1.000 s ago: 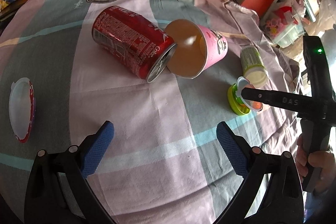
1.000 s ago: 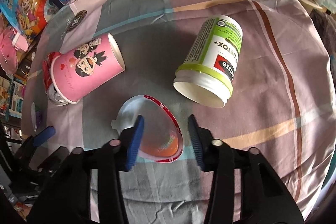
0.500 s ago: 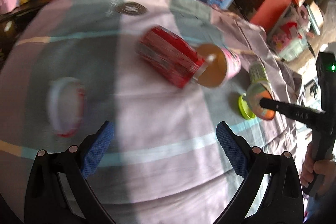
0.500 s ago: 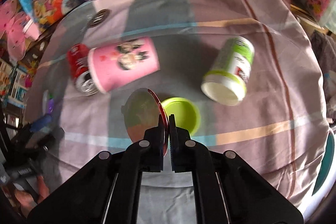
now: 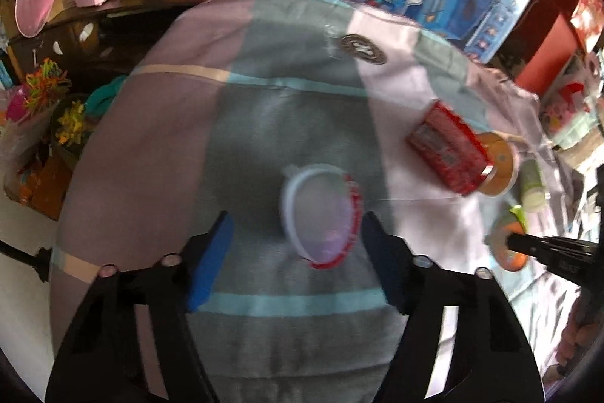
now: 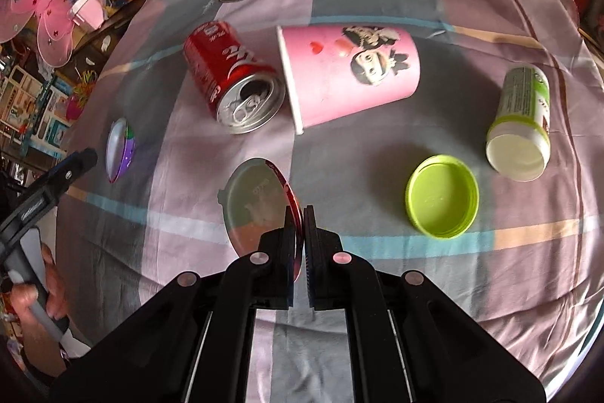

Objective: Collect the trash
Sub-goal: 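Grasp the round red-rimmed lid with the right gripper while the left gripper grasps the white oval cup, then carry the lid and white cup over the teal bucket and release both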

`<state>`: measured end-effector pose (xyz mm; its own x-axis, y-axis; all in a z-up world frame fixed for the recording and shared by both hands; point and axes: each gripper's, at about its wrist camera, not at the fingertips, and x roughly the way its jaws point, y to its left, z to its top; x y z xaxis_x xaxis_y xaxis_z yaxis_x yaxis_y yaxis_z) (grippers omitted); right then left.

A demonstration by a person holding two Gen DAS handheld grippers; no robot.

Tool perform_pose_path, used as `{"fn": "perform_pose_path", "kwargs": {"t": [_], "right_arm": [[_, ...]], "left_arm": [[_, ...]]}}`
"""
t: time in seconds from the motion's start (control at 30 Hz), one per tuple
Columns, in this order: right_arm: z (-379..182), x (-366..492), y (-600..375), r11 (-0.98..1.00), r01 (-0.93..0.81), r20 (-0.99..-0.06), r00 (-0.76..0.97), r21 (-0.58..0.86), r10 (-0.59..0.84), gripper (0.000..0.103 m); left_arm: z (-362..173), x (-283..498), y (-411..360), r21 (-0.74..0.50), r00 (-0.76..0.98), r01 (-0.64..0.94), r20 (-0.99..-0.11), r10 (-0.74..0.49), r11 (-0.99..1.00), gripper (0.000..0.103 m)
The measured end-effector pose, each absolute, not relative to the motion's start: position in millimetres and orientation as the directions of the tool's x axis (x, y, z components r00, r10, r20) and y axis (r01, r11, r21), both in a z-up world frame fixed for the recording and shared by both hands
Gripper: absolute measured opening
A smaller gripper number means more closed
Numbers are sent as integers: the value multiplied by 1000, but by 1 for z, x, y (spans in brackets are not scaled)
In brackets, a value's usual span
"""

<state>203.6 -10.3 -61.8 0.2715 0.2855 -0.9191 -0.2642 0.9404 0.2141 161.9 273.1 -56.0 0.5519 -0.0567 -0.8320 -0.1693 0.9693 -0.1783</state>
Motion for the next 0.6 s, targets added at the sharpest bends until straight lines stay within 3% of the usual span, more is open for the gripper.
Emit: {"fn": "perform_pose_path", "kwargs": {"t": [0.03, 0.23, 0.27, 0.33, 0.37, 0.6], "right_arm": [[-62, 203, -11, 941, -263, -920, 270, 214, 285, 5], [-61, 200, -22, 951, -237, -923, 278, 201, 264, 5], [-61, 200, -26, 954, -228, -924, 283, 197, 258, 5], [-61, 200, -32, 956, -215, -923, 288, 198, 256, 5], [-61, 200, -35, 957, -210, -922, 288, 201, 257, 5], [-61, 192, -63, 959, -172, -915, 300, 225, 269, 5]], "left_arm": [[-62, 166, 275, -174, 537, -171, -842, -56, 970, 58], [-81, 180, 265, -140, 499, -151, -865, -46, 979, 53], [-82, 182, 260, -133, 500, -143, -865, -44, 981, 48], [-84, 181, 252, -119, 492, -131, -869, -39, 984, 14], [-84, 181, 245, -105, 490, -124, -871, -31, 987, 10], [-70, 168, 215, -75, 515, -108, -857, -8, 991, 4]]}}
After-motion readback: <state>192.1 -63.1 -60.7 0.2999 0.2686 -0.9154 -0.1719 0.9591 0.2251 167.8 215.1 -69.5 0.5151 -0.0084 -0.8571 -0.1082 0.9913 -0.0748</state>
